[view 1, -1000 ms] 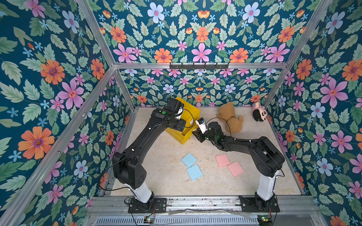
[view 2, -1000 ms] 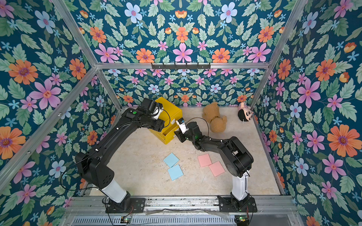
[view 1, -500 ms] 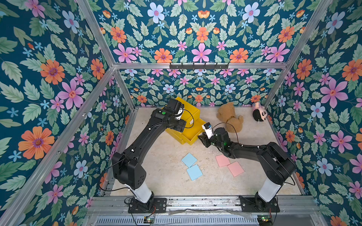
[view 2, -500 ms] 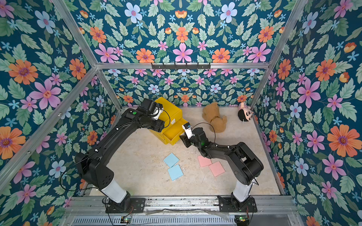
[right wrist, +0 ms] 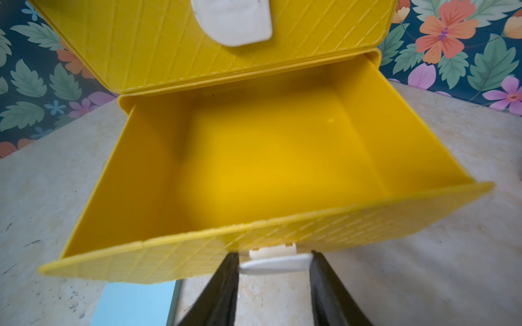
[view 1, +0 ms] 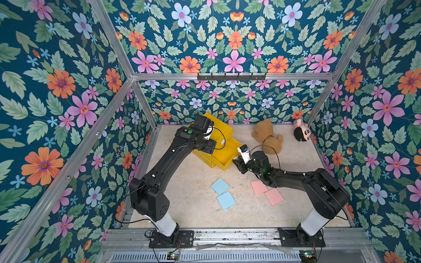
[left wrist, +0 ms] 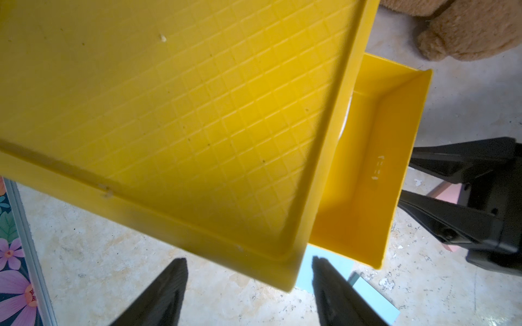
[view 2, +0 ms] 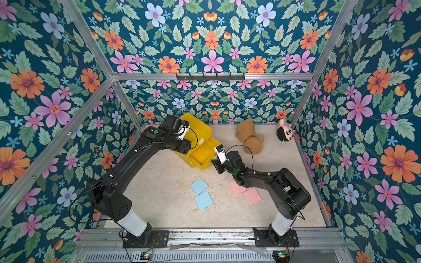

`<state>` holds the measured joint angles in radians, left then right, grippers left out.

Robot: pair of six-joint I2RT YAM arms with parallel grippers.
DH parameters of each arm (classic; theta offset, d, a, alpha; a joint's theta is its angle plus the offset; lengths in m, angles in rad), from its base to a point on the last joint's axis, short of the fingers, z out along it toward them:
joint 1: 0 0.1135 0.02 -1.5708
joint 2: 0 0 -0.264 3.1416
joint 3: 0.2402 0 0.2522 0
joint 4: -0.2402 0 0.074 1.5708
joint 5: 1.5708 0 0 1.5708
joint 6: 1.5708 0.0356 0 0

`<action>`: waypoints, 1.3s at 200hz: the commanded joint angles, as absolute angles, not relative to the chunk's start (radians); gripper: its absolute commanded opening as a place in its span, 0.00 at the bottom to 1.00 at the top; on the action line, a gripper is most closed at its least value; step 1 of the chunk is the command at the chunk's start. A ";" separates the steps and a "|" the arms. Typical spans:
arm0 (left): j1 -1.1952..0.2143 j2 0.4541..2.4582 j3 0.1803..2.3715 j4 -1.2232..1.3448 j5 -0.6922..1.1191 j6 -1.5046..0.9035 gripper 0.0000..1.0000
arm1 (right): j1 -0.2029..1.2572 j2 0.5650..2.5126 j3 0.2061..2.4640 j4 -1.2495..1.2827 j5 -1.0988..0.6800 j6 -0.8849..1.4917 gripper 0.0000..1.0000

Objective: Please put the sticky notes in the drawer by color
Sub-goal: Open the drawer in the storage box, then pick up the sticky notes from the center of the board.

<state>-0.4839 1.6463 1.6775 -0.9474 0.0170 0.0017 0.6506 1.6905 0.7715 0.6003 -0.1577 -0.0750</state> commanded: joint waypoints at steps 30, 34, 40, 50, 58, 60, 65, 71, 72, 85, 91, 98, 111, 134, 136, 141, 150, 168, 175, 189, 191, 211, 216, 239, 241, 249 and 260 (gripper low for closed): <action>-0.482 1.644 1.680 -0.959 0.020 -0.001 0.75 | 0.648 1.639 0.765 0.560 -0.136 -0.055 0.79; -0.482 1.640 1.678 -0.954 0.020 -0.001 0.75 | 0.648 1.619 0.760 0.563 -0.138 -0.049 0.81; -0.482 1.635 1.675 -0.950 0.019 -0.004 0.75 | 0.648 1.595 0.745 0.567 -0.138 -0.040 0.84; -0.482 1.623 1.671 -0.942 0.022 -0.009 0.76 | 0.648 1.544 0.705 0.575 -0.132 -0.018 0.89; -0.482 1.609 1.666 -0.932 0.027 -0.015 0.78 | 0.648 1.497 0.666 0.575 -0.120 0.004 0.92; -0.482 1.605 1.664 -0.929 0.029 -0.017 0.78 | 0.649 1.481 0.659 0.576 -0.118 0.013 0.93; -0.482 1.595 1.659 -0.921 0.035 -0.023 0.80 | 0.649 1.445 0.629 0.572 -0.107 0.032 0.94; -0.483 1.581 1.651 -0.909 0.042 -0.033 0.82 | 0.648 1.399 0.596 0.563 -0.085 0.068 0.95; -0.482 1.579 1.649 -0.907 0.044 -0.035 0.82 | 0.648 1.391 0.591 0.561 -0.081 0.075 0.95; -0.483 1.541 1.625 -0.881 0.065 -0.063 0.86 | 0.651 1.293 0.533 0.498 0.001 0.164 0.95; -0.483 1.517 1.605 -0.868 0.076 -0.082 0.90 | 0.653 1.249 0.512 0.449 0.066 0.221 0.95; -0.483 1.482 1.567 -0.838 0.092 -0.113 0.94 | 0.653 1.205 0.494 0.379 0.138 0.288 0.95; -0.483 1.399 1.469 -0.745 0.133 -0.169 0.99 | 0.653 1.143 0.473 0.238 0.225 0.393 0.95; -0.483 1.252 1.300 -0.633 0.201 -0.265 1.00 | 0.667 1.078 0.484 -0.026 0.297 0.491 0.95; -0.483 1.240 1.286 -0.625 0.209 -0.273 1.00 | 0.670 1.075 0.487 -0.046 0.306 0.495 0.95; -0.483 1.214 1.255 -0.605 0.228 -0.291 1.00 | 0.679 1.070 0.494 -0.096 0.327 0.508 0.95; -0.485 1.167 1.195 -0.569 0.260 -0.323 1.00 | 0.698 1.068 0.510 -0.178 0.360 0.520 0.95; -0.486 1.083 1.076 -0.487 0.333 -0.385 1.00 | 0.755 1.090 0.546 -0.280 0.420 0.540 0.95; -0.486 1.052 1.032 -0.464 0.363 -0.402 1.00 | 0.771 1.107 0.555 -0.297 0.420 0.540 0.95; -0.486 1.007 0.945 -0.416 0.404 -0.414 1.00 | 0.794 1.147 0.567 -0.313 0.414 0.534 0.95; -0.486 1.001 0.932 -0.410 0.403 -0.415 1.00 | 0.798 1.155 0.568 -0.311 0.413 0.531 0.95; -0.486 0.962 0.843 -0.396 0.386 -0.421 1.00 | 0.818 1.238 0.581 -0.294 0.413 0.509 0.95; -0.486 0.958 0.829 -0.397 0.383 -0.423 1.00 | 0.818 1.262 0.588 -0.286 0.407 0.505 0.95; -0.486 0.960 0.804 -0.391 0.384 -0.423 1.00 | 0.821 1.351 0.620 -0.244 0.387 0.479 0.94; -0.486 0.961 0.805 -0.393 0.384 -0.421 1.00 | 0.821 1.358 0.623 -0.240 0.387 0.478 0.94; -0.486 0.963 0.806 -0.394 0.382 -0.416 1.00 | 0.821 1.379 0.630 -0.227 0.376 0.466 0.94; -0.486 0.966 0.808 -0.397 0.373 -0.406 1.00 | 0.821 1.401 0.636 -0.207 0.366 0.460 0.94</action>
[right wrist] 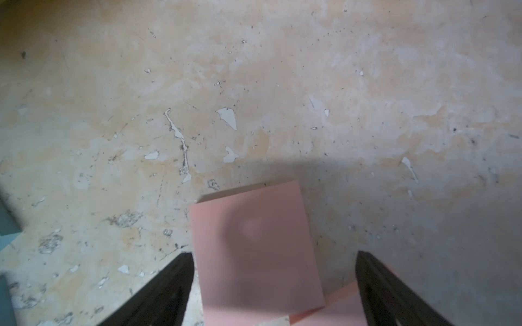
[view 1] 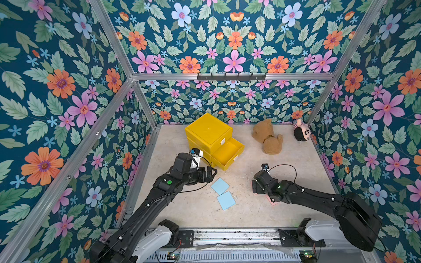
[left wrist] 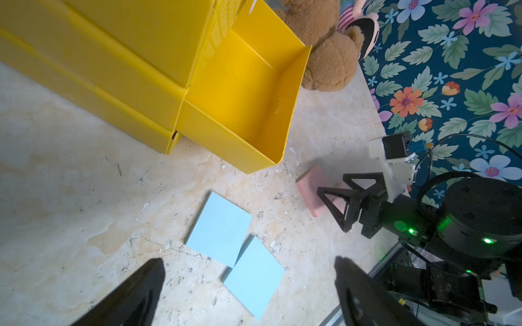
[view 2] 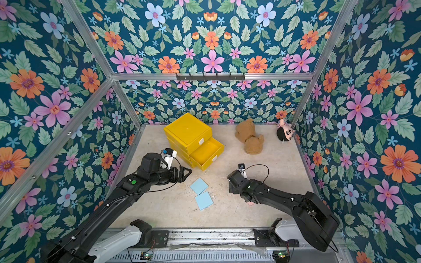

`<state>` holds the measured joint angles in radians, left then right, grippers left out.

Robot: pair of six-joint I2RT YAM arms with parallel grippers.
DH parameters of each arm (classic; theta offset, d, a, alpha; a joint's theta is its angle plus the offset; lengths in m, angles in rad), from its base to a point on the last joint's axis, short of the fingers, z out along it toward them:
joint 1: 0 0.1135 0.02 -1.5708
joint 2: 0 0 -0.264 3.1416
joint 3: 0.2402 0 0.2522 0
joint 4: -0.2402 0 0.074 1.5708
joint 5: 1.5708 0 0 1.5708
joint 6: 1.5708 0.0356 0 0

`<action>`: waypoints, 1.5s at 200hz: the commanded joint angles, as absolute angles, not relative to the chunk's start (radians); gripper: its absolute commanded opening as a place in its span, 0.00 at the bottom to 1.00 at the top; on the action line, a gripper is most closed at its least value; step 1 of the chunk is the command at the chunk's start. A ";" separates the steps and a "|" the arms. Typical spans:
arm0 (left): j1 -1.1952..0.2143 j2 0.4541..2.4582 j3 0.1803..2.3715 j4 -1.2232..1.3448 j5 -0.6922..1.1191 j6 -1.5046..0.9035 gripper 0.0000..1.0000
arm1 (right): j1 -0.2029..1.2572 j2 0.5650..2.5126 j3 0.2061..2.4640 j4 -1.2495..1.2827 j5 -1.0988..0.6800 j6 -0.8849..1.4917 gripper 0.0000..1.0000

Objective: Please put the sticky notes in the drawer by color
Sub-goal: Pick up the sticky notes from the center of the board.

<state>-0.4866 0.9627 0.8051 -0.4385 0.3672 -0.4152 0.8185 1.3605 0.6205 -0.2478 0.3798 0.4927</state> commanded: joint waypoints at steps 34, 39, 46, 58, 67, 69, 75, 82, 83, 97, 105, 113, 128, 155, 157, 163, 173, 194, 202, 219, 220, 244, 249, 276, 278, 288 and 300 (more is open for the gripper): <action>-0.486 0.971 0.815 -0.417 0.367 -0.393 1.00 | 0.817 1.477 0.637 -0.167 0.358 0.457 0.91; -0.486 0.970 0.816 -0.418 0.367 -0.393 1.00 | 0.813 1.487 0.638 -0.170 0.359 0.460 0.91; -0.486 0.968 0.818 -0.421 0.368 -0.393 1.00 | 0.809 1.501 0.639 -0.166 0.356 0.461 0.91; -0.486 0.963 0.818 -0.425 0.367 -0.391 1.00 | 0.806 1.522 0.636 -0.158 0.356 0.466 0.91; -0.486 0.961 0.818 -0.426 0.367 -0.390 0.99 | 0.798 1.535 0.632 -0.153 0.346 0.471 0.91; -0.486 0.962 0.818 -0.428 0.367 -0.390 1.00 | 0.798 1.537 0.631 -0.150 0.344 0.470 0.91; -0.486 0.963 0.820 -0.428 0.368 -0.390 1.00 | 0.798 1.541 0.625 -0.142 0.344 0.469 0.90; -0.486 0.964 0.819 -0.430 0.371 -0.389 1.00 | 0.798 1.543 0.621 -0.134 0.340 0.472 0.87; -0.486 0.964 0.819 -0.430 0.371 -0.388 1.00 | 0.798 1.543 0.620 -0.135 0.339 0.472 0.87; -0.486 0.968 0.820 -0.433 0.372 -0.390 1.00 | 0.798 1.541 0.617 -0.136 0.339 0.474 0.81; -0.486 0.971 0.821 -0.433 0.373 -0.390 1.00 | 0.798 1.535 0.617 -0.143 0.340 0.474 0.75; -0.486 0.972 0.823 -0.434 0.374 -0.389 1.00 | 0.799 1.526 0.617 -0.150 0.349 0.474 0.72; -0.486 0.975 0.827 -0.434 0.374 -0.388 1.00 | 0.799 1.498 0.613 -0.162 0.349 0.477 0.67; -0.486 0.985 0.833 -0.431 0.387 -0.391 1.00 | 0.805 1.453 0.615 -0.187 0.350 0.482 0.68; -0.486 0.986 0.833 -0.432 0.389 -0.392 1.00 | 0.805 1.451 0.614 -0.188 0.350 0.483 0.68; -0.486 0.990 0.833 -0.429 0.396 -0.394 1.00 | 0.805 1.441 0.618 -0.193 0.353 0.484 0.69; -0.486 0.996 0.833 -0.424 0.410 -0.401 1.00 | 0.808 1.422 0.621 -0.200 0.349 0.484 0.69; -0.493 1.007 0.839 -0.418 0.435 -0.423 1.00 | 0.810 1.373 0.626 -0.209 0.336 0.483 0.69; -0.502 1.012 0.841 -0.408 0.442 -0.445 0.99 | 0.810 1.353 0.626 -0.209 0.330 0.477 0.70; -0.541 1.023 0.841 -0.362 0.460 -0.516 1.00 | 0.810 1.314 0.621 -0.196 0.321 0.457 0.70; -0.545 1.023 0.841 -0.357 0.460 -0.523 1.00 | 0.810 1.311 0.621 -0.195 0.321 0.455 0.70; -0.675 1.036 0.836 -0.229 0.346 -0.718 1.00 | 0.815 1.229 0.592 -0.119 0.290 0.402 0.71; -0.713 1.044 0.834 -0.201 0.309 -0.772 1.00 | 0.814 1.207 0.583 -0.097 0.282 0.393 0.71; -0.856 1.120 0.820 -0.030 0.228 -1.001 1.00 | 0.814 1.097 0.518 0.049 0.225 0.332 0.72; -0.865 1.126 0.820 -0.022 0.223 -1.009 1.00 | 0.815 1.090 0.515 0.054 0.222 0.329 0.72; -0.905 1.161 0.831 0.002 0.193 -1.035 1.00 | 0.815 1.060 0.502 0.080 0.214 0.317 0.72; -0.926 1.198 0.845 0.017 0.169 -1.055 1.00 | 0.814 1.023 0.488 0.104 0.202 0.305 0.72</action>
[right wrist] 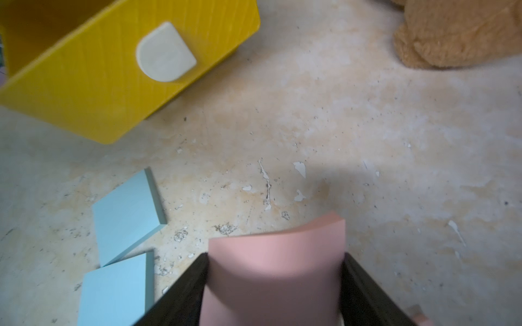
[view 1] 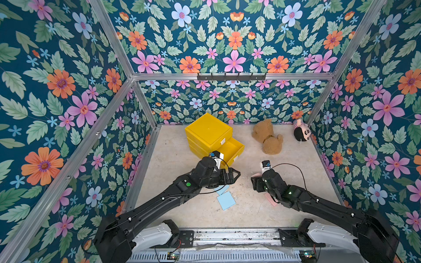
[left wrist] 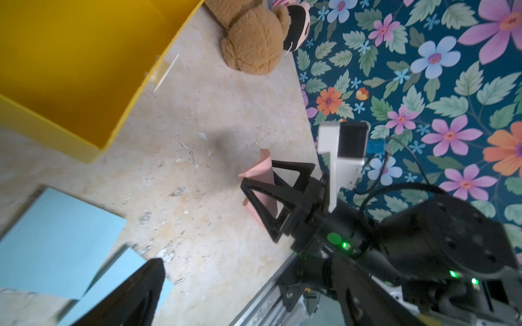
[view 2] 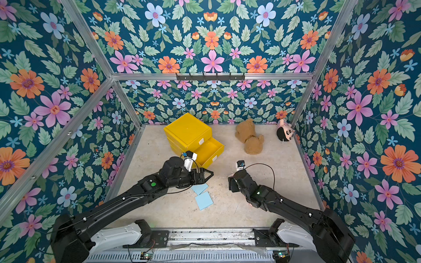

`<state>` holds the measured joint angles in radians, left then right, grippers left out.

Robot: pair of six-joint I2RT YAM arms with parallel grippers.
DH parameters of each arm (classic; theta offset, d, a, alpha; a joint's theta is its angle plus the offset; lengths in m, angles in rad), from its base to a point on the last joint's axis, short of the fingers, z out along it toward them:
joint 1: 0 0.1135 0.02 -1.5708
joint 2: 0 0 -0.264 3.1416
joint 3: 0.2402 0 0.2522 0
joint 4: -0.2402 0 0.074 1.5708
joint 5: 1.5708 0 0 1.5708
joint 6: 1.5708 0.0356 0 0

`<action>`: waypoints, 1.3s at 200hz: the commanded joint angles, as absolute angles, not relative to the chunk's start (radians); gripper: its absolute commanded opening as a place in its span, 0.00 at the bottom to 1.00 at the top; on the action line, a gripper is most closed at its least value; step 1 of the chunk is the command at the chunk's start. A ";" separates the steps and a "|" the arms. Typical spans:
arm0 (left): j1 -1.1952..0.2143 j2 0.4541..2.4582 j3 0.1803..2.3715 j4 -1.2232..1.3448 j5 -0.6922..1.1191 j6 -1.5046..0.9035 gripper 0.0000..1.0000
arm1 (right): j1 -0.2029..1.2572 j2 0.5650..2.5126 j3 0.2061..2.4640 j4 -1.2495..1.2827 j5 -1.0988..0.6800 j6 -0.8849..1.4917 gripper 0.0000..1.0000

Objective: Please put the sticky notes in the drawer by color
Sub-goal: Pick up the sticky notes from the center of the board.

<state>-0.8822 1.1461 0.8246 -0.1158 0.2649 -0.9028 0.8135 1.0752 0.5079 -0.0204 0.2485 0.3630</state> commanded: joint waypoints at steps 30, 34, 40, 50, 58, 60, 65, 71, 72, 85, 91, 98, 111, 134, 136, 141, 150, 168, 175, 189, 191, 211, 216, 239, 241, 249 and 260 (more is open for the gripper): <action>-0.928 1.248 0.833 0.149 0.103 -1.145 0.99 | 0.815 0.927 0.446 0.158 0.165 0.288 0.72; -0.928 1.255 0.832 0.177 0.099 -1.151 0.99 | 0.814 0.913 0.443 0.167 0.159 0.289 0.72; -0.928 1.269 0.836 0.201 0.097 -1.158 0.99 | 0.815 0.893 0.433 0.176 0.149 0.290 0.72; -0.928 1.298 0.859 0.206 0.103 -1.157 0.98 | 0.814 0.860 0.422 0.191 0.132 0.290 0.72; -0.928 1.324 0.879 0.206 0.120 -1.151 0.97 | 0.815 0.839 0.418 0.195 0.123 0.290 0.72; -0.928 1.328 0.882 0.206 0.127 -1.152 0.96 | 0.815 0.836 0.418 0.195 0.120 0.290 0.72; -0.928 1.345 0.889 0.217 0.145 -1.153 0.95 | 0.815 0.823 0.417 0.196 0.112 0.291 0.72; -0.928 1.366 0.896 0.236 0.176 -1.156 0.94 | 0.814 0.812 0.416 0.194 0.103 0.289 0.72; -0.928 1.370 0.897 0.239 0.178 -1.158 0.94 | 0.815 0.810 0.417 0.194 0.102 0.290 0.72; -0.929 1.408 0.909 0.265 0.243 -1.172 0.91 | 0.815 0.787 0.417 0.194 0.086 0.284 0.72; -0.931 1.420 0.910 0.275 0.262 -1.179 0.89 | 0.815 0.779 0.417 0.193 0.083 0.283 0.72; -0.933 1.429 0.908 0.288 0.282 -1.184 0.86 | 0.815 0.771 0.417 0.193 0.084 0.281 0.72; -0.940 1.438 0.907 0.306 0.303 -1.186 0.81 | 0.813 0.763 0.418 0.190 0.096 0.276 0.73; -0.945 1.468 0.921 0.327 0.374 -1.180 0.70 | 0.812 0.764 0.424 0.193 0.077 0.268 0.73; -0.946 1.470 0.923 0.332 0.378 -1.180 0.69 | 0.811 0.764 0.425 0.194 0.073 0.268 0.73; -0.948 1.474 0.926 0.339 0.388 -1.180 0.67 | 0.811 0.766 0.425 0.197 0.064 0.267 0.73; -0.953 1.480 0.930 0.350 0.401 -1.175 0.63 | 0.809 0.770 0.424 0.201 0.057 0.266 0.73; -0.959 1.494 0.947 0.353 0.421 -1.165 0.62 | 0.803 0.777 0.425 0.205 0.055 0.269 0.73; -0.961 1.502 0.952 0.354 0.435 -1.166 0.62 | 0.801 0.778 0.425 0.208 0.056 0.270 0.73; -0.964 1.518 0.953 0.365 0.454 -1.172 0.58 | 0.798 0.775 0.428 0.209 0.055 0.270 0.73; -0.965 1.521 0.953 0.369 0.455 -1.175 0.57 | 0.797 0.776 0.428 0.210 0.055 0.269 0.73; -0.969 1.530 0.950 0.401 0.472 -1.184 0.53 | 0.789 0.775 0.431 0.204 0.065 0.266 0.73; -0.971 1.532 0.951 0.400 0.474 -1.184 0.52 | 0.786 0.776 0.431 0.201 0.068 0.266 0.73; -0.971 1.534 0.949 0.400 0.480 -1.184 0.42 | 0.782 0.771 0.430 0.206 0.060 0.265 0.73; -0.971 1.534 0.948 0.399 0.480 -1.184 0.41 | 0.782 0.770 0.430 0.206 0.059 0.265 0.73; -0.971 1.533 0.947 0.399 0.478 -1.184 0.35 | 0.782 0.771 0.430 0.208 0.058 0.265 0.73; -0.970 1.530 0.946 0.400 0.478 -1.183 0.29 | 0.782 0.770 0.428 0.206 0.059 0.265 0.73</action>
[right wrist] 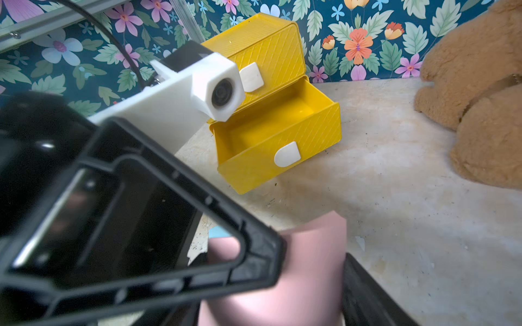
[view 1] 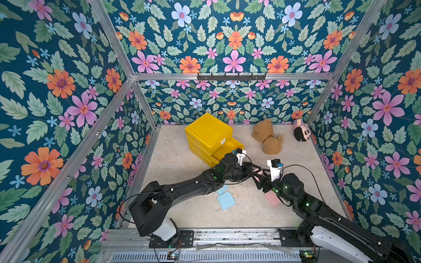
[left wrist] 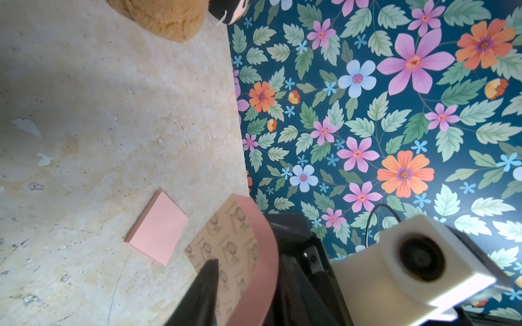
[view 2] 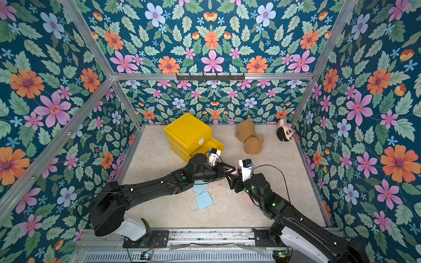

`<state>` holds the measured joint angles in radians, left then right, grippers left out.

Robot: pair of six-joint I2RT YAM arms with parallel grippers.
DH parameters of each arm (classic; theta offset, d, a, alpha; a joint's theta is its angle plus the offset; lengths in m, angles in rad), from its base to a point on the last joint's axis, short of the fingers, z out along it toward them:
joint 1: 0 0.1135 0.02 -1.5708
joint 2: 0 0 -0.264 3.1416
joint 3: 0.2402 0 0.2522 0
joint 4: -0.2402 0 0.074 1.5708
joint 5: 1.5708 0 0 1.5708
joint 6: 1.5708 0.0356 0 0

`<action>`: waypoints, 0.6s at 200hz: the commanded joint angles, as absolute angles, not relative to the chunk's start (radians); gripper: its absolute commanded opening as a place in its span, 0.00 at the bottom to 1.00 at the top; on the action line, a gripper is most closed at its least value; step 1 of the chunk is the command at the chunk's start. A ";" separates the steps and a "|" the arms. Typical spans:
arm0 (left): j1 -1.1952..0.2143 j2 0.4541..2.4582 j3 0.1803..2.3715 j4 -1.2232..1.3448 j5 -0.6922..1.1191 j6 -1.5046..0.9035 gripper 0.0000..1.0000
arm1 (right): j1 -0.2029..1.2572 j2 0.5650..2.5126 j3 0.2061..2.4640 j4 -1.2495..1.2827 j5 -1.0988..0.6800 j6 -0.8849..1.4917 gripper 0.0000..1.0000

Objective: Please put the sticky notes in the drawer by color
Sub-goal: Pick up the sticky notes from the center of the board.

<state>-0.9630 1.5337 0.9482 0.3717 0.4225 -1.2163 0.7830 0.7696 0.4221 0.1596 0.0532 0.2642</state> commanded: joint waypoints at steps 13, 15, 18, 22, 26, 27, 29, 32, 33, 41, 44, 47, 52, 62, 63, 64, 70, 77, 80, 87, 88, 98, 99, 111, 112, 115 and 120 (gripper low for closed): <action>-0.971 1.529 0.945 0.396 0.477 -1.183 0.23 | 0.781 0.770 0.427 0.207 0.057 0.265 0.73; -0.971 1.528 0.945 0.396 0.477 -1.183 0.22 | 0.782 0.770 0.426 0.206 0.056 0.264 0.73; -0.971 1.528 0.945 0.396 0.476 -1.183 0.21 | 0.782 0.771 0.426 0.206 0.055 0.264 0.73; -0.971 1.528 0.943 0.396 0.474 -1.183 0.20 | 0.782 0.769 0.426 0.205 0.055 0.264 0.73; -0.970 1.526 0.943 0.397 0.472 -1.183 0.19 | 0.782 0.768 0.425 0.205 0.054 0.265 0.73; -0.970 1.527 0.943 0.398 0.472 -1.183 0.19 | 0.782 0.767 0.425 0.206 0.053 0.265 0.73; -0.970 1.526 0.943 0.397 0.472 -1.182 0.18 | 0.782 0.766 0.425 0.206 0.052 0.265 0.73; -0.969 1.526 0.943 0.398 0.471 -1.183 0.16 | 0.782 0.766 0.424 0.206 0.050 0.264 0.73; -0.969 1.526 0.943 0.398 0.471 -1.182 0.16 | 0.782 0.765 0.423 0.206 0.049 0.265 0.73; -0.969 1.522 0.943 0.399 0.469 -1.180 0.13 | 0.782 0.763 0.422 0.205 0.049 0.264 0.73; -0.969 1.522 0.943 0.399 0.469 -1.180 0.12 | 0.781 0.762 0.422 0.205 0.049 0.264 0.73; -0.968 1.522 0.943 0.399 0.468 -1.178 0.11 | 0.781 0.762 0.421 0.205 0.048 0.265 0.73; -0.968 1.519 0.944 0.399 0.468 -1.178 0.11 | 0.782 0.761 0.420 0.204 0.048 0.265 0.73; -0.963 1.516 0.942 0.397 0.469 -1.174 0.07 | 0.781 0.759 0.420 0.202 0.046 0.269 0.76; -0.963 1.516 0.942 0.397 0.469 -1.173 0.07 | 0.781 0.758 0.420 0.201 0.046 0.270 0.76; -0.962 1.517 0.942 0.398 0.470 -1.172 0.07 | 0.781 0.758 0.420 0.201 0.047 0.270 0.77; -0.957 1.514 0.941 0.400 0.474 -1.165 0.05 | 0.782 0.752 0.420 0.200 0.045 0.273 0.81; -0.950 1.508 0.937 0.402 0.475 -1.157 0.05 | 0.781 0.742 0.421 0.197 0.045 0.282 0.87; -0.945 1.505 0.935 0.402 0.476 -1.152 0.05 | 0.781 0.738 0.422 0.195 0.045 0.290 0.91; -0.930 1.495 0.929 0.402 0.474 -1.137 0.04 | 0.782 0.721 0.422 0.192 0.041 0.306 0.96; -0.929 1.493 0.928 0.403 0.474 -1.135 0.04 | 0.782 0.718 0.422 0.192 0.040 0.309 0.97; -0.902 1.473 0.919 0.408 0.479 -1.096 0.04 | 0.782 0.690 0.420 0.193 0.028 0.342 0.99; -0.899 1.470 0.918 0.407 0.480 -1.092 0.04 | 0.782 0.687 0.419 0.194 0.026 0.348 0.99; -0.860 1.439 0.909 0.399 0.478 -1.042 0.03 | 0.779 0.646 0.413 0.211 0.002 0.405 0.99; -0.857 1.435 0.908 0.399 0.479 -1.040 0.03 | 0.779 0.643 0.413 0.213 0.001 0.410 0.99; -0.847 1.425 0.904 0.404 0.476 -1.027 0.03 | 0.777 0.631 0.410 0.220 -0.003 0.428 0.99; -0.832 1.409 0.897 0.410 0.475 -1.006 0.03 | 0.774 0.611 0.405 0.237 -0.010 0.464 0.99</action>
